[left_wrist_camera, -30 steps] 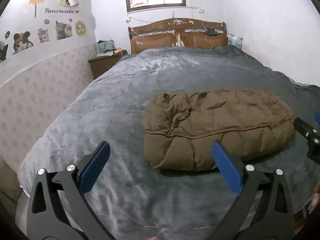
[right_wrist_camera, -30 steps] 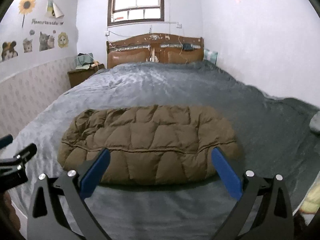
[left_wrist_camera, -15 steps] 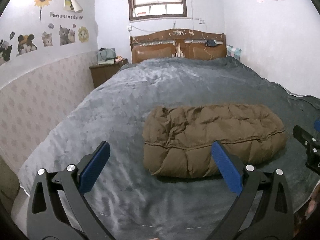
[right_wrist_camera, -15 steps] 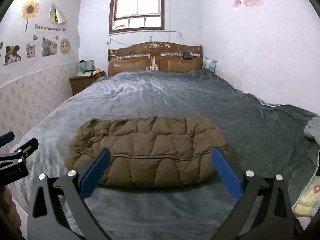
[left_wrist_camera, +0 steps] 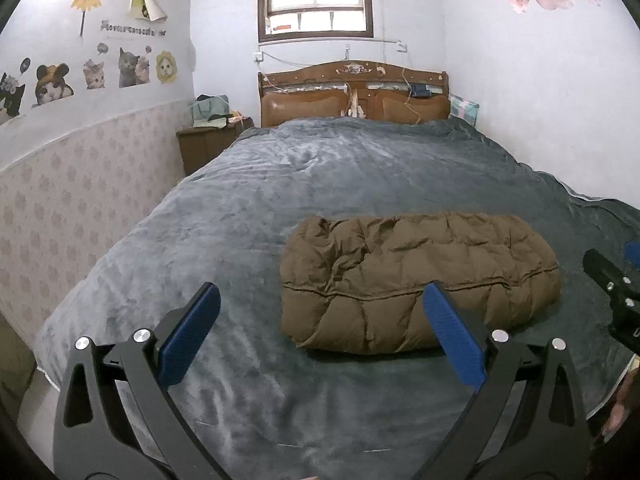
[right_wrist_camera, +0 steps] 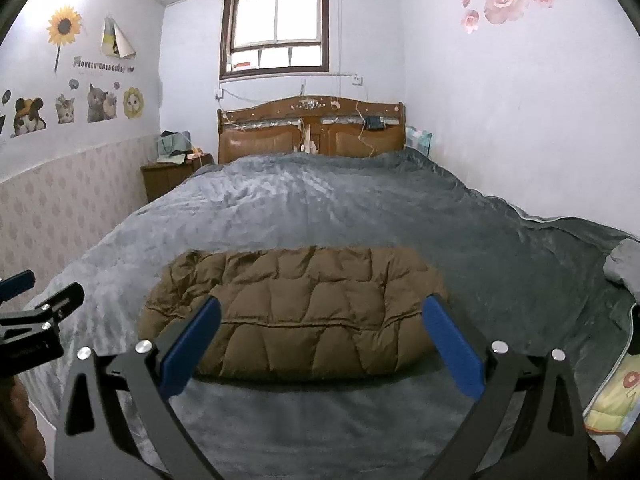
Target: Fold large clothes
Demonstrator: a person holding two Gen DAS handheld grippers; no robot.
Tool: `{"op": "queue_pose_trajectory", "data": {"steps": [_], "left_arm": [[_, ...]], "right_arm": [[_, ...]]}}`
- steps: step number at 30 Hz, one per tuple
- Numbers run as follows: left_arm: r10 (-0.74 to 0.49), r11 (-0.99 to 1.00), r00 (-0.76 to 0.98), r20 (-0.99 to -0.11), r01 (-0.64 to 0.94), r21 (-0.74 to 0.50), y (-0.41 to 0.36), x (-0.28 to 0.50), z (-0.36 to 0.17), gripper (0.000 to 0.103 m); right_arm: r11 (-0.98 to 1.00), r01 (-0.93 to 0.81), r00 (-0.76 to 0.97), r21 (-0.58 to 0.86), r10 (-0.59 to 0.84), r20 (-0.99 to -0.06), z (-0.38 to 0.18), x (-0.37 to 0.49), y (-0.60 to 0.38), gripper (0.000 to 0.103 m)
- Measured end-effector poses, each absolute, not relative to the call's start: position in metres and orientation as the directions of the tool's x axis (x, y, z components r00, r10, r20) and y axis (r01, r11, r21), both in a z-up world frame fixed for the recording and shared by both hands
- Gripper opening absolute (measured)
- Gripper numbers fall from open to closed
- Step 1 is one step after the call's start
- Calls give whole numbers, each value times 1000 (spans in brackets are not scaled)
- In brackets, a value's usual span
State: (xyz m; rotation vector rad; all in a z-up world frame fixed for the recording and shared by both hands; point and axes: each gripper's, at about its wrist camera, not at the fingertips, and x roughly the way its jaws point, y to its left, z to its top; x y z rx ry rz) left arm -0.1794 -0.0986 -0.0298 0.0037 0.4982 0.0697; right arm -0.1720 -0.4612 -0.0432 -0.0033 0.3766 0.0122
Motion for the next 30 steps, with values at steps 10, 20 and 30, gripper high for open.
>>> {"op": "queue_pose_trajectory", "data": {"steps": [10, 20, 30], "left_arm": [[65, 998, 875, -480, -69, 8, -98, -183, -27, 100], [96, 995, 874, -476, -102, 15, -97, -187, -26, 100], [99, 995, 876, -472, -102, 19, -98, -193, -25, 100]], "right_arm": [[1000, -5, 934, 9, 8, -356, -38, -177, -469, 101], [1000, 4, 934, 2, -3, -356, -36, -178, -470, 101], [1000, 5, 934, -8, -7, -357, -35, -178, -470, 101]]}}
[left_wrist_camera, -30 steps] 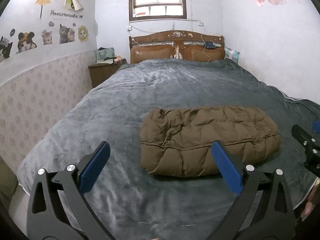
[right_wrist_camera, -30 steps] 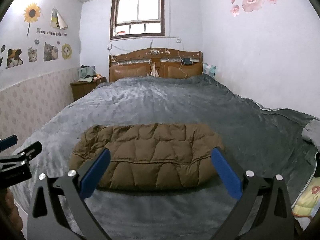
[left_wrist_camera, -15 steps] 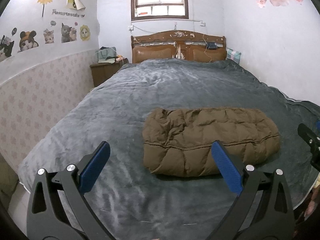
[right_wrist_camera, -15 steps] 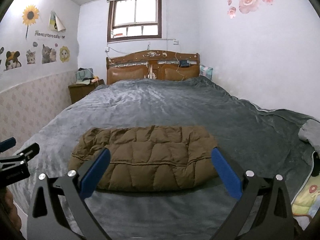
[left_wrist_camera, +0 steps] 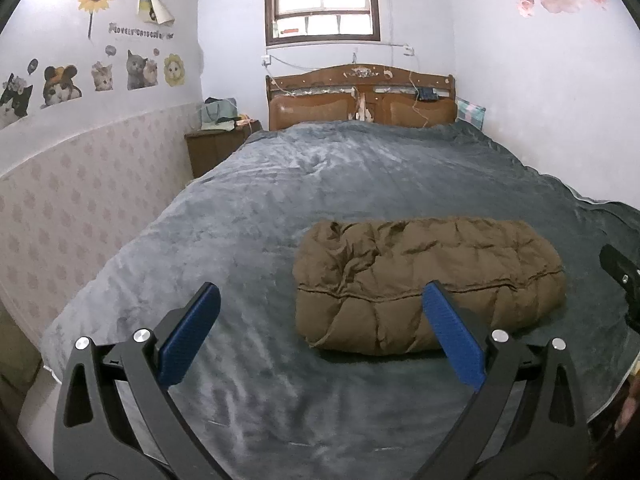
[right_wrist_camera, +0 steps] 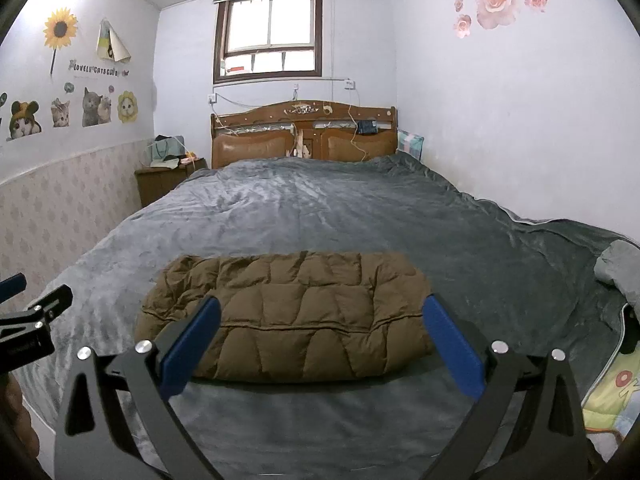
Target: Fold large clothes
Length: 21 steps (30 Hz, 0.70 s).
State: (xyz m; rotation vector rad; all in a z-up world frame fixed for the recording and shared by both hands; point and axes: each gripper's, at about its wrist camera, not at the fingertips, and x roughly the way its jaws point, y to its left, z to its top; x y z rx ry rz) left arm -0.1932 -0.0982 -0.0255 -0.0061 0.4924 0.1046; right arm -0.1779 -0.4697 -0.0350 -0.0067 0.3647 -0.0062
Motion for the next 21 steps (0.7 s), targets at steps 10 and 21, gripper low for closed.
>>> {"op": "queue_pose_trajectory", "data": {"steps": [10, 21], "left_arm": [[84, 996, 878, -472, -88, 13, -95, -191, -23, 100], [60, 998, 875, -481, -65, 5, -91, -186, -26, 100]], "right_arm": [[1000, 8, 935, -14, -12, -355, -34, -179, -469, 101], [1000, 10, 932, -15, -14, -362, -36, -179, -470, 101]]}}
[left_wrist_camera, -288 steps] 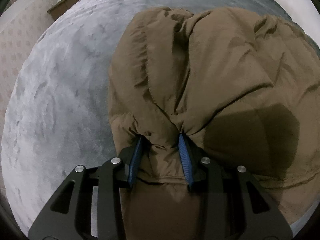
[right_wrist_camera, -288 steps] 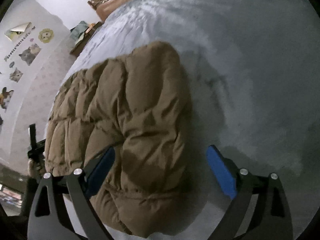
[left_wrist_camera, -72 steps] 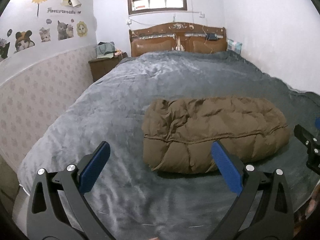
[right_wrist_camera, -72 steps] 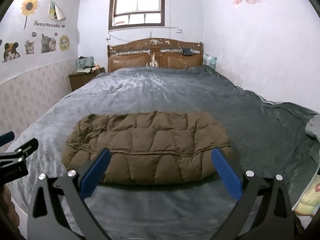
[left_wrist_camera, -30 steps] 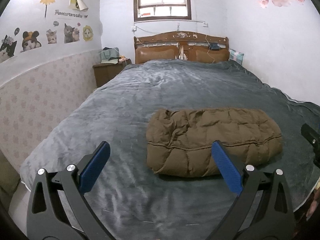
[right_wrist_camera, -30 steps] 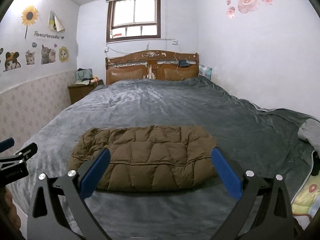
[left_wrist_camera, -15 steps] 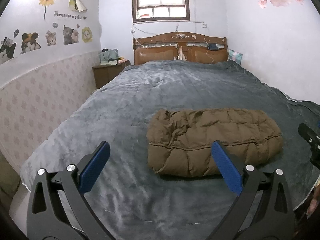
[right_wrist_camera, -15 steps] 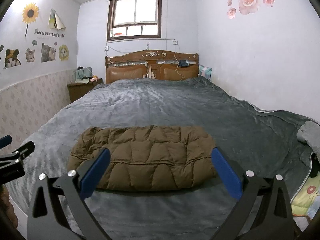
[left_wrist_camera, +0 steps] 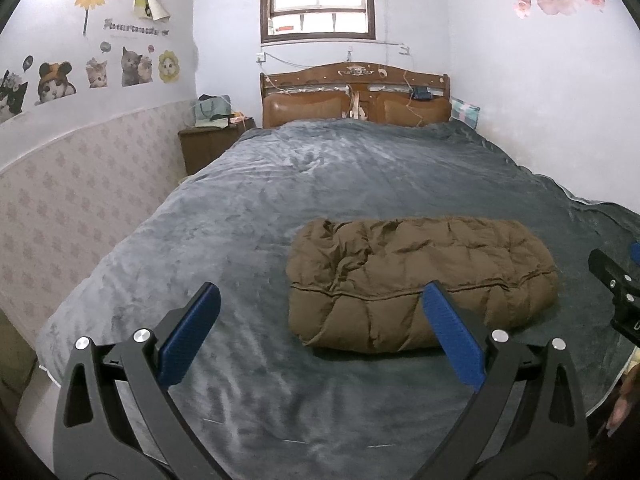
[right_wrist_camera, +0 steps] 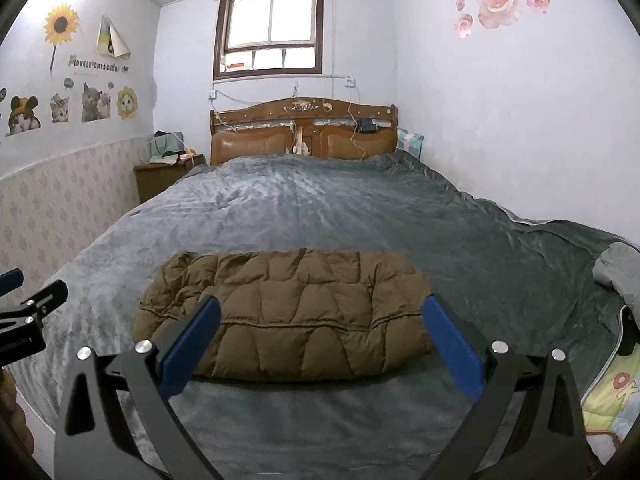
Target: Fold large clothes
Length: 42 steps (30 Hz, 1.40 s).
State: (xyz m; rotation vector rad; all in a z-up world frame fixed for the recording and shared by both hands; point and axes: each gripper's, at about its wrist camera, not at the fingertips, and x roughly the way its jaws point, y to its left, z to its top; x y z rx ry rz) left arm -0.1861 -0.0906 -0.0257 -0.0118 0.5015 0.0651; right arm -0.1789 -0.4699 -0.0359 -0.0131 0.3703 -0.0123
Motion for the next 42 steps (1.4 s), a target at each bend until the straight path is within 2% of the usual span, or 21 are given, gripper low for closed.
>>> {"op": "queue_pose_trajectory", "data": {"steps": [42], "left_arm": [[50, 999, 868, -495, -48, 17, -97, -184, -27, 100]], "right_arm": [[1000, 6, 929, -18, -12, -370, -40, -176, -476, 101]]}}
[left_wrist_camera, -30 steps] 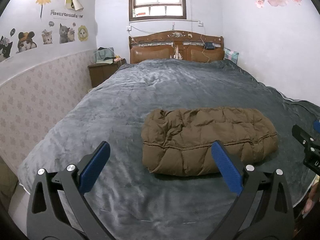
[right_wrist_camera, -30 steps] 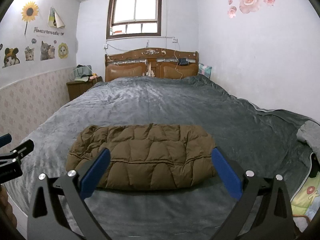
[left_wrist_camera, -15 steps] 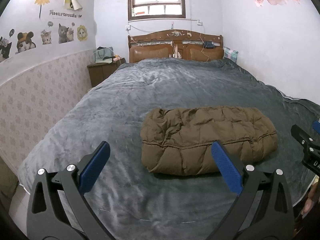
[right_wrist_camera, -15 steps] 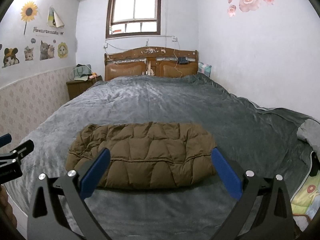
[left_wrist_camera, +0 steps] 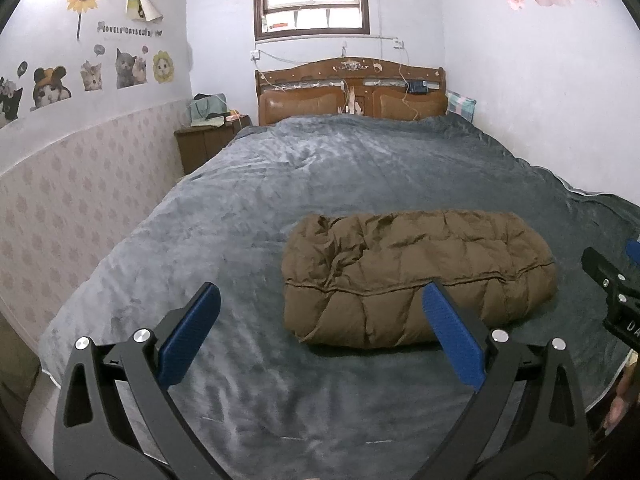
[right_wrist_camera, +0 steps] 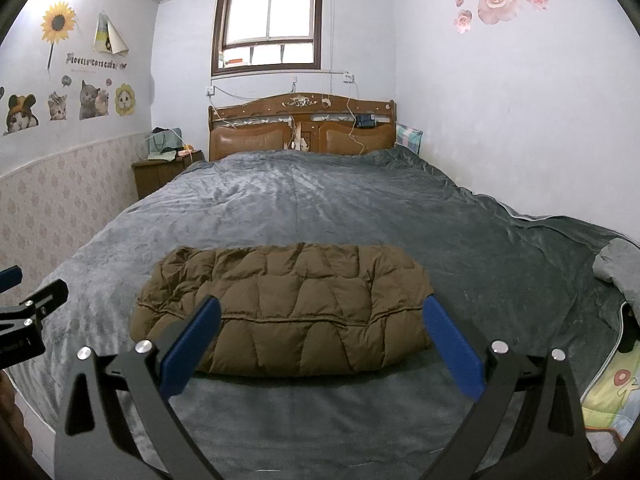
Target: Fold large clothes
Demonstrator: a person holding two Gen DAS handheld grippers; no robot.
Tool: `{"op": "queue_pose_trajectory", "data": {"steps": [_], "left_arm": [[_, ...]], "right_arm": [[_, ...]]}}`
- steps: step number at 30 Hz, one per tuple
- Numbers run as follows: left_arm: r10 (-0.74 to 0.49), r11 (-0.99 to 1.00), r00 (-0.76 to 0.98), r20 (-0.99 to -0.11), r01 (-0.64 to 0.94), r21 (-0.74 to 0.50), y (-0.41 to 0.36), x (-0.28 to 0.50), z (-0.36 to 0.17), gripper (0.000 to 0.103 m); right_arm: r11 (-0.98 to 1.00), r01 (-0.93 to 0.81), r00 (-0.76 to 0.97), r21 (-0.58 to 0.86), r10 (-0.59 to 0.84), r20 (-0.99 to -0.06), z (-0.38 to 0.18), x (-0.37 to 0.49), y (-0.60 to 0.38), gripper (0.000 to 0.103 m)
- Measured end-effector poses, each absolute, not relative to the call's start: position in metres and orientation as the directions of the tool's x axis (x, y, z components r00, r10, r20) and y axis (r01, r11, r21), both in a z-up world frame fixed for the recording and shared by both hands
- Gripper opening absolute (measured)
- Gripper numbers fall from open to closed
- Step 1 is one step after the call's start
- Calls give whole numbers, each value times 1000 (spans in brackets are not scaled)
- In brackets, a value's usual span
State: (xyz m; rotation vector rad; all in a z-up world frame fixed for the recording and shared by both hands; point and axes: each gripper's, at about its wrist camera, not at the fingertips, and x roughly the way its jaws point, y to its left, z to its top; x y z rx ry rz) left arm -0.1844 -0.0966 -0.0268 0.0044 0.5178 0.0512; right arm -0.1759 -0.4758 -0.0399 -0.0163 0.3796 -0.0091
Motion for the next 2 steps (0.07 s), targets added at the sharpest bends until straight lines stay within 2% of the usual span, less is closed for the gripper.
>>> {"op": "queue_pose_trajectory", "data": {"steps": [2], "left_arm": [[47, 999, 866, -497, -48, 12, -96, -184, -27, 100]], "right_arm": [[1000, 6, 929, -16, -11, -371, -40, -176, -476, 101]]}}
